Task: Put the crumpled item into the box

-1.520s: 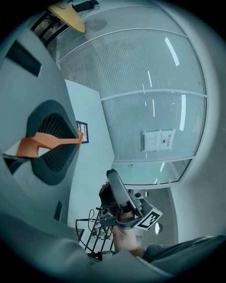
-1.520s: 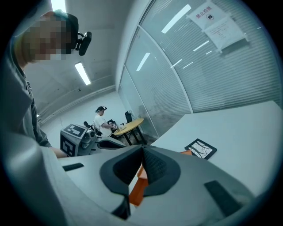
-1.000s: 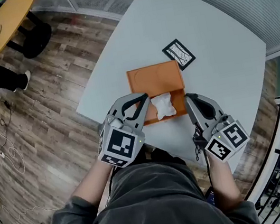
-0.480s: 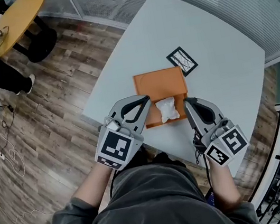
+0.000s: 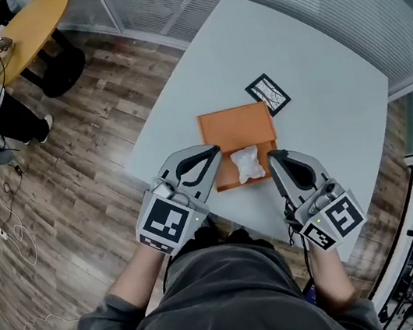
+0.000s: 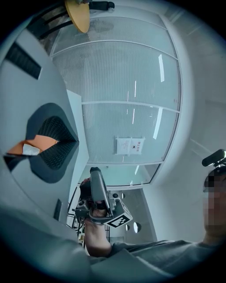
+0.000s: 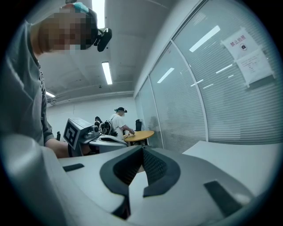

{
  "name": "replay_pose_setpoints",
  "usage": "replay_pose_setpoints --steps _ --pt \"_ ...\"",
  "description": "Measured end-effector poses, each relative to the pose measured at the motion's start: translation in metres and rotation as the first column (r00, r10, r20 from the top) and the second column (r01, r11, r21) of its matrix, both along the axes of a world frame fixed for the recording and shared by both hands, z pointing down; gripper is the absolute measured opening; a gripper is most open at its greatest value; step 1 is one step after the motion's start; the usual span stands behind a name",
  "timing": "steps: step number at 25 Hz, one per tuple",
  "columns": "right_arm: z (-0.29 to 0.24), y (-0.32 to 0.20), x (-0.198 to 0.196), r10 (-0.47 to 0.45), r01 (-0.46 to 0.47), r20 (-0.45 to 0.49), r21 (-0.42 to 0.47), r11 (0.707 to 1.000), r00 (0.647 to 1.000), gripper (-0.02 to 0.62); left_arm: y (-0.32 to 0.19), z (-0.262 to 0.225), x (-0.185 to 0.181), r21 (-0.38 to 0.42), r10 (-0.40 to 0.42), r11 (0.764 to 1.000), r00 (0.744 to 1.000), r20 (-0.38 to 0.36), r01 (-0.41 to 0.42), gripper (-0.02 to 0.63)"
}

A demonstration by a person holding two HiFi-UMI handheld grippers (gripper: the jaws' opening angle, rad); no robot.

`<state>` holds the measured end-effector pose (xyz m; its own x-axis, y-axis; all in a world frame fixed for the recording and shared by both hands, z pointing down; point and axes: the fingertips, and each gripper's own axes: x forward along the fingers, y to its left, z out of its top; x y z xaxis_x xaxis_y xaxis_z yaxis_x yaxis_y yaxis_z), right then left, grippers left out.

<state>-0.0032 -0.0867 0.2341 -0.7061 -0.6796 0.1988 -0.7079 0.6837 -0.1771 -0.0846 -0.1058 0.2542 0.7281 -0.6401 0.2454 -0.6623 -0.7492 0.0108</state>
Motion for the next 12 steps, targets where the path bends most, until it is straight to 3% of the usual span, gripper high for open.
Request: replay_pose_setpoints --steps 12 --pt "0.0007 -0.0022 0.0013 0.001 -0.001 -0.015 -0.003 1.000 1.000 0.002 0.0009 -0.0023 0.0000 -0.006 -0.005 1.000 1.000 -0.008 0.005 0.012"
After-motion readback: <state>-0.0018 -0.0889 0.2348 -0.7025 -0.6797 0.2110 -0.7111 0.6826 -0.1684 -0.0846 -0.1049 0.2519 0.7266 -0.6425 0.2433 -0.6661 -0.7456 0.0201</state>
